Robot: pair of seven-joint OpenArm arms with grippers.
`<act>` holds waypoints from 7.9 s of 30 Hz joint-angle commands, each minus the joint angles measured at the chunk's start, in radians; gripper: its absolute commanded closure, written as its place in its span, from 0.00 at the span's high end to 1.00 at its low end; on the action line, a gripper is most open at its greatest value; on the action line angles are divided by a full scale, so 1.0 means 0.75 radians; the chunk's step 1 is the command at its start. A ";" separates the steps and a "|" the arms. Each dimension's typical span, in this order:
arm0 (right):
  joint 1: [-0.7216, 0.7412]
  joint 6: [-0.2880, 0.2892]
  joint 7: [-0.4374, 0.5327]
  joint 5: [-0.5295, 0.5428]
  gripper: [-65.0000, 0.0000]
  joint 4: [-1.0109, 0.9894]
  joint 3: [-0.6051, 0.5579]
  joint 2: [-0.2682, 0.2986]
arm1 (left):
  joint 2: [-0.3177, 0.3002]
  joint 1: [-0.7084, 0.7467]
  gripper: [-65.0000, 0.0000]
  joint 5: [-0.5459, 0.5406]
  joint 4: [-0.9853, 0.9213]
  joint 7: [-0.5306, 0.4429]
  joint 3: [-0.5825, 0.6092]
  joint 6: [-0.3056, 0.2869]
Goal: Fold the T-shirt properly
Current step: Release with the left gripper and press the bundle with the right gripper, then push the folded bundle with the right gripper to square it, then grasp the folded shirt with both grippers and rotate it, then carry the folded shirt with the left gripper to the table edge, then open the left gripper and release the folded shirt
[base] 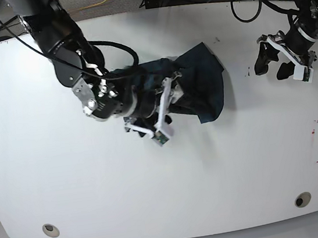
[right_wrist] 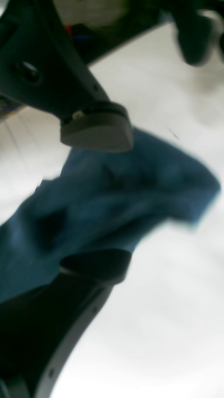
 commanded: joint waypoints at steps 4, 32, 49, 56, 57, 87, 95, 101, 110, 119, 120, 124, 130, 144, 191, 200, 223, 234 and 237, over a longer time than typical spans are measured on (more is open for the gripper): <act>-0.113 0.149 0.105 0.256 0.72 0.031 0.247 0.070 | -0.019 -0.007 0.60 -0.023 0.020 -0.032 -0.007 -0.002; -0.291 0.290 0.242 0.301 0.39 -0.259 0.276 -0.014 | -0.019 -0.005 0.60 -0.023 0.017 -0.032 0.026 0.000; -0.250 0.286 0.238 0.285 0.01 -0.159 0.087 -0.225 | -0.003 0.003 0.60 0.102 0.028 -0.028 0.026 -0.004; -0.107 0.288 0.246 0.285 0.16 -0.443 -0.035 -0.301 | -0.007 0.003 0.60 0.096 0.099 -0.026 0.020 -0.004; -0.080 0.288 0.246 0.287 0.26 -0.476 -0.054 -0.301 | -0.007 0.003 0.60 0.096 0.118 -0.026 0.020 -0.004; -0.103 0.296 0.322 0.285 0.42 -0.145 0.249 0.078 | 0.060 -0.179 0.60 0.102 0.208 -0.030 0.433 -0.004; 0.035 0.298 0.324 0.285 0.25 -0.454 0.312 0.113 | 0.171 -0.175 0.60 0.233 0.198 -0.026 0.597 -0.004; 0.071 0.298 0.406 0.281 0.25 -0.623 0.233 0.117 | 0.171 -0.138 0.60 0.433 0.144 -0.026 0.687 -0.004; 0.061 0.323 0.518 -0.035 0.25 -0.726 0.151 0.113 | 0.054 -0.159 0.60 0.464 -0.005 -0.036 0.681 -0.004; 0.006 0.450 0.510 -0.045 0.25 -0.644 0.153 0.160 | -0.064 -0.375 0.60 0.456 -0.273 -0.055 0.679 -0.004; -0.015 0.450 0.498 -0.045 0.25 -0.599 0.153 0.170 | -0.089 -0.392 0.60 0.456 -0.273 -0.067 0.679 -0.004; -0.043 0.450 0.424 -0.045 0.25 -0.437 0.153 0.182 | -0.138 -0.408 0.60 0.454 -0.171 -0.077 0.658 -0.006; -0.049 0.448 0.363 -0.053 0.25 -0.362 0.149 0.182 | -0.134 -0.341 0.60 0.454 0.038 -0.071 0.556 -0.006; -0.215 0.438 0.355 -0.221 0.24 -0.321 0.053 0.121 | 0.069 -0.165 0.60 0.454 0.118 -0.077 0.466 -0.004; -0.285 0.538 0.201 0.127 0.24 -0.143 0.568 0.129 | -0.032 -0.269 0.73 0.789 -0.353 -0.122 0.466 0.164; -0.305 0.534 0.201 0.125 0.24 -0.059 0.562 0.133 | -0.334 -0.377 0.73 0.783 -0.686 -0.145 0.239 -0.053; -0.362 0.538 0.473 -0.345 0.24 -0.061 0.627 0.121 | -0.189 -0.236 0.72 0.789 -0.122 -0.272 0.067 -0.126; -0.532 0.540 1.228 -0.775 0.24 -0.235 0.826 0.029 | 0.155 -0.030 0.73 0.851 -0.136 -0.953 0.212 0.334; -0.598 0.536 1.370 -0.806 0.24 -0.290 0.865 0.020 | 0.230 0.056 0.73 0.898 -0.140 -1.080 0.251 0.420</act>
